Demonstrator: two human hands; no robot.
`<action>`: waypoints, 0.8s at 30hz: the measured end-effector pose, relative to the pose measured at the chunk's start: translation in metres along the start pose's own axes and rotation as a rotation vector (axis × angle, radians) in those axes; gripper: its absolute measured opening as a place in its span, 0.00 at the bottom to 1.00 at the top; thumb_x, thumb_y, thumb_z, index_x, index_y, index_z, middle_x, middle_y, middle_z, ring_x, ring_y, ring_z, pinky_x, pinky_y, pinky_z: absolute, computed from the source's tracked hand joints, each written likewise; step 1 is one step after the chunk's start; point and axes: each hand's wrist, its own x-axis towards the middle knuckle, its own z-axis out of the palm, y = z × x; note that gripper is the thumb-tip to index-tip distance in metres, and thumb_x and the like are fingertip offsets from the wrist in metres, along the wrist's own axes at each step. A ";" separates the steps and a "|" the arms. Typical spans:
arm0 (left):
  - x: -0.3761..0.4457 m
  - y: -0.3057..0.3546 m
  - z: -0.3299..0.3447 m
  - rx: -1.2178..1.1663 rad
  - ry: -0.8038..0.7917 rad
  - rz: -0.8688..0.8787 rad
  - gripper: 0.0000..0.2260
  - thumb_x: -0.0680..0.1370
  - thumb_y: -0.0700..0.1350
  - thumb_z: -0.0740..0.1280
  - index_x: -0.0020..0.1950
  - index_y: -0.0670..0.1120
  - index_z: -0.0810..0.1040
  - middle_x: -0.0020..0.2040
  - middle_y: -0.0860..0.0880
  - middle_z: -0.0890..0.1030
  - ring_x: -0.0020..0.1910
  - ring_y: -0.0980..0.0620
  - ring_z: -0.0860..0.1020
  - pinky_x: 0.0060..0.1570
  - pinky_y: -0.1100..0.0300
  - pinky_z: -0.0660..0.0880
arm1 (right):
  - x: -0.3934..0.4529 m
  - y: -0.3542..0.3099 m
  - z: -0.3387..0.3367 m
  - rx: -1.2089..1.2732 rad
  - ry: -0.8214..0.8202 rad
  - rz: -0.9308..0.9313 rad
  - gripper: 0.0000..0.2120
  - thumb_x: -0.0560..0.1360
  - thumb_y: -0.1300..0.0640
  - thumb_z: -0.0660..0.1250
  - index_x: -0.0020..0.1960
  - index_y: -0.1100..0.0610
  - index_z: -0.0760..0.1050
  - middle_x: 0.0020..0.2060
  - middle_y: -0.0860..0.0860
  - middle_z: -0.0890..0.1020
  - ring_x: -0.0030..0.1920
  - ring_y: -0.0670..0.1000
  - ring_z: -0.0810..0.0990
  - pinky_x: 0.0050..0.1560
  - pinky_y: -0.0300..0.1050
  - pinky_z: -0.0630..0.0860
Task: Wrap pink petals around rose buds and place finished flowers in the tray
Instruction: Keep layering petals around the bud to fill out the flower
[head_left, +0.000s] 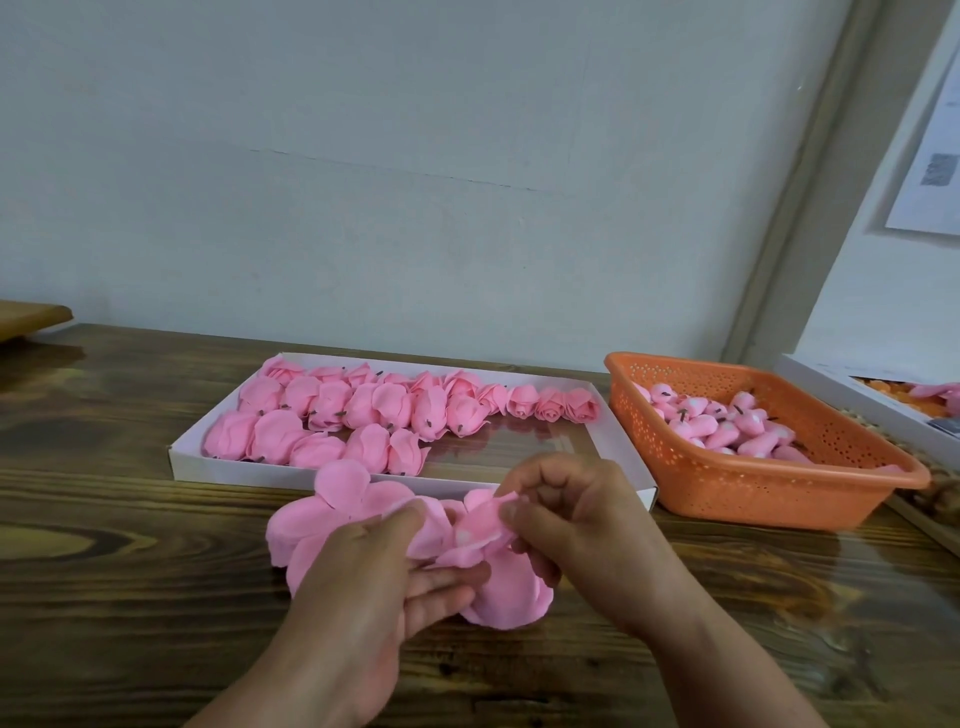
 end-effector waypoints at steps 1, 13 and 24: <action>0.001 0.003 0.001 -0.022 0.008 -0.021 0.11 0.81 0.41 0.60 0.50 0.37 0.79 0.40 0.37 0.84 0.37 0.40 0.84 0.30 0.55 0.82 | 0.000 -0.001 -0.002 -0.013 -0.014 -0.023 0.11 0.75 0.68 0.65 0.40 0.55 0.77 0.25 0.49 0.78 0.23 0.45 0.73 0.25 0.38 0.70; 0.009 0.012 0.022 0.047 0.014 0.180 0.04 0.74 0.32 0.68 0.46 0.37 0.82 0.38 0.41 0.85 0.37 0.47 0.85 0.36 0.59 0.82 | 0.016 -0.018 -0.021 -0.065 0.076 -0.084 0.08 0.74 0.69 0.65 0.42 0.58 0.77 0.25 0.48 0.77 0.24 0.42 0.73 0.26 0.34 0.69; 0.006 0.017 0.032 -0.109 0.115 0.218 0.02 0.75 0.33 0.64 0.45 0.37 0.77 0.30 0.42 0.83 0.28 0.47 0.83 0.25 0.62 0.77 | 0.011 -0.013 -0.021 0.041 0.089 -0.152 0.05 0.74 0.70 0.65 0.45 0.62 0.77 0.25 0.46 0.78 0.24 0.44 0.73 0.27 0.36 0.71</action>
